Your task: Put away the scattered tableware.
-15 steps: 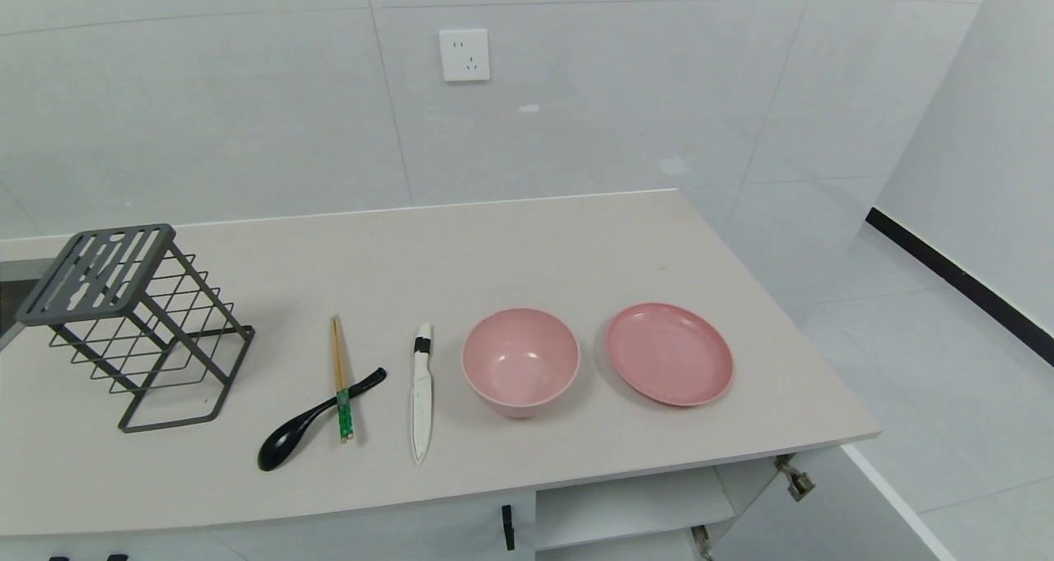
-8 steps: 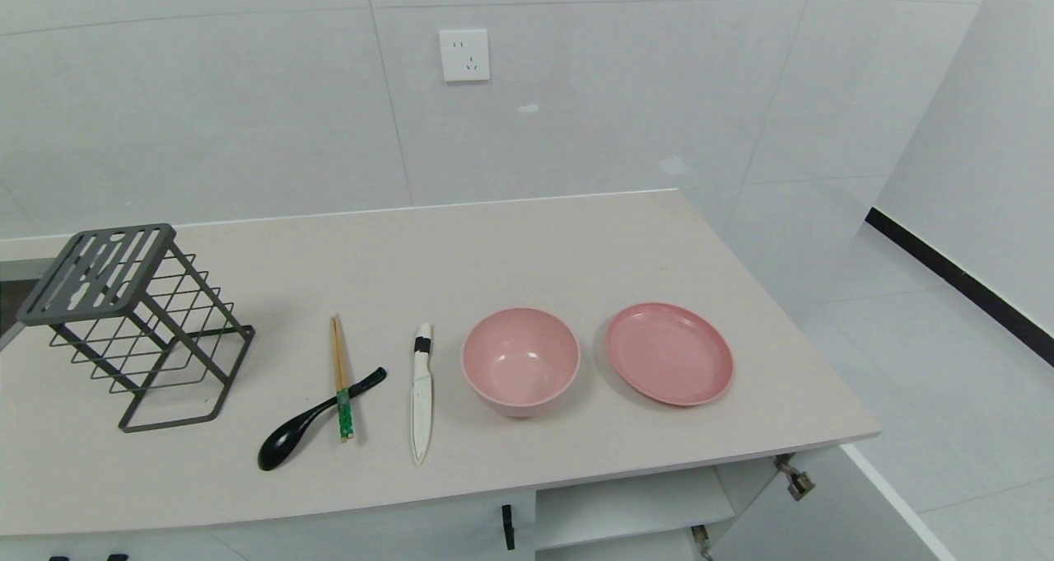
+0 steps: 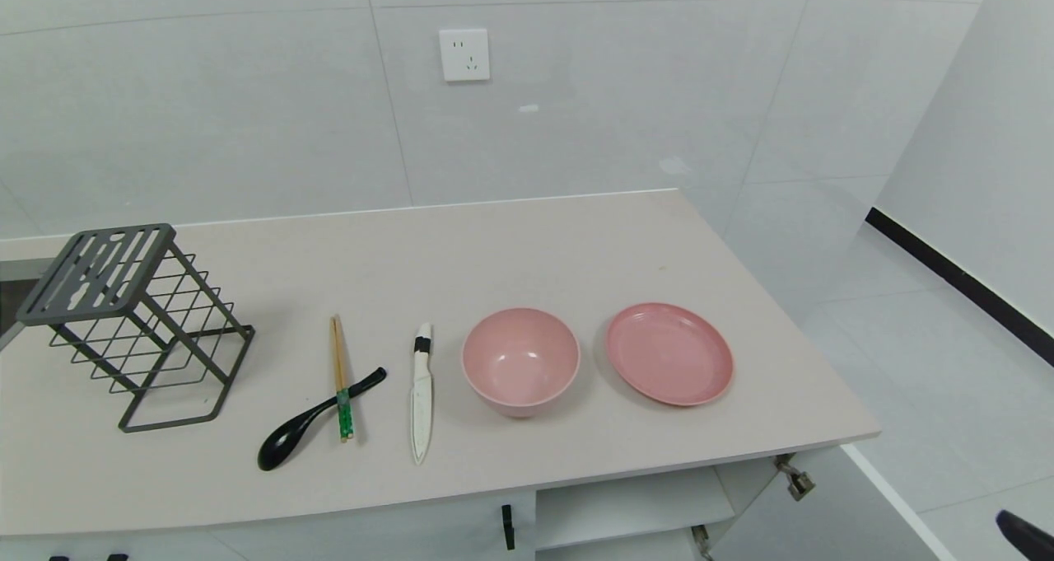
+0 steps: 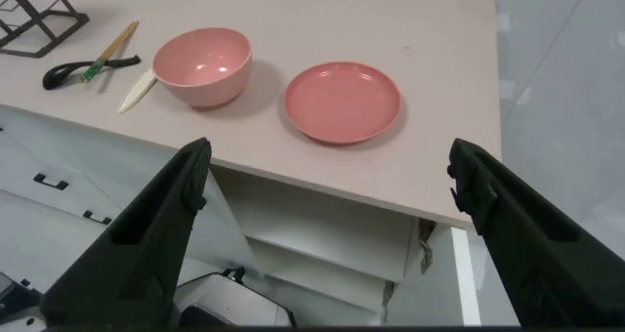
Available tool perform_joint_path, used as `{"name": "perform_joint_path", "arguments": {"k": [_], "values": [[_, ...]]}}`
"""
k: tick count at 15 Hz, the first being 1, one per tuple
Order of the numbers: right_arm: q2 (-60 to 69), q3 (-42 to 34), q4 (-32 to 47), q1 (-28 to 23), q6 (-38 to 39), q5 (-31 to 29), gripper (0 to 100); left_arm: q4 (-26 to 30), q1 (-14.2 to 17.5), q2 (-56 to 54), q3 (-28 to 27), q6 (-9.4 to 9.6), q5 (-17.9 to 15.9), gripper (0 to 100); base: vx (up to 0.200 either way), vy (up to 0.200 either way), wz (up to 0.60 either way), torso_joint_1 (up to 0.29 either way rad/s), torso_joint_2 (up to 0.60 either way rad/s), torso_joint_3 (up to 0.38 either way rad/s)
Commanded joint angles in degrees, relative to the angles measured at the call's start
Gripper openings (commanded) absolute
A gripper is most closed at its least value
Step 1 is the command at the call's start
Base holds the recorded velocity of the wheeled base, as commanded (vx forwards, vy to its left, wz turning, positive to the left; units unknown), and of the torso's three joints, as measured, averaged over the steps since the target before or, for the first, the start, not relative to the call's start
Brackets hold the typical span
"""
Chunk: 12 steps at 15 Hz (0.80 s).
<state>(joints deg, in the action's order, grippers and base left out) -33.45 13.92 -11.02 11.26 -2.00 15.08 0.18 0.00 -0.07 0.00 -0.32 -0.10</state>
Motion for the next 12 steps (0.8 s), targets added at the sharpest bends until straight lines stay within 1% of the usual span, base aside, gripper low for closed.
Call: {"name": "perform_joint_path", "arguments": {"k": [1, 3, 4, 6, 7, 9, 11, 12], "values": [[-12.3, 1.2, -4.1, 0.0, -0.2, -0.1, 100, 0.0, 0.0, 0.1, 0.0, -0.03, 0.0, 100, 0.0, 0.0, 0.0, 0.0, 0.0, 0.0], [-17.5, 1.4, -8.1, -0.3, -0.2, -0.1, 100, 0.0, 0.0, 0.1, 0.0, -0.03, 0.0, 100, 0.0, 0.0, 0.0, 0.0, 0.0, 0.0], [-22.4, 1.5, -12.4, -0.3, 0.0, 0.1, 100, 0.0, 0.0, 0.1, 0.0, -0.03, 0.0, 100, 0.0, 0.0, 0.0, 0.0, 0.0, 0.0], [-29.5, 2.3, -16.4, -0.3, 0.2, 0.7, 100, 0.0, 0.0, 0.1, 0.0, -0.03, 0.0, 100, 0.0, 0.0, 0.0, 0.0, 0.0, 0.0], [-32.7, 4.1, -16.5, -0.3, 0.2, 1.5, 100, 0.0, 0.0, 0.1, 0.0, -0.03, 0.0, 100, 0.0, 0.0, 0.0, 0.0, 0.0, 0.0], [-38.5, 7.4, -16.7, -0.2, 0.0, 1.3, 100, 0.1, 0.0, 0.1, 0.0, -0.03, 0.0, 100, 0.0, 0.0, 0.0, 0.0, 0.0, 0.0], [-43.2, 8.7, -17.3, -0.5, -0.1, 1.2, 100, 0.0, 0.0, 0.1, 0.0, -0.03, 0.0, 100, 0.0, 0.0, 0.0, 0.0, 0.0, 0.0], [-46.5, 8.6, -20.0, -0.9, -0.1, 1.0, 100, 0.0, 0.0, 0.1, 0.0, -0.03, 0.0, 100, 0.0, 0.0, 0.0, 0.0, 0.0, 0.0]]}}
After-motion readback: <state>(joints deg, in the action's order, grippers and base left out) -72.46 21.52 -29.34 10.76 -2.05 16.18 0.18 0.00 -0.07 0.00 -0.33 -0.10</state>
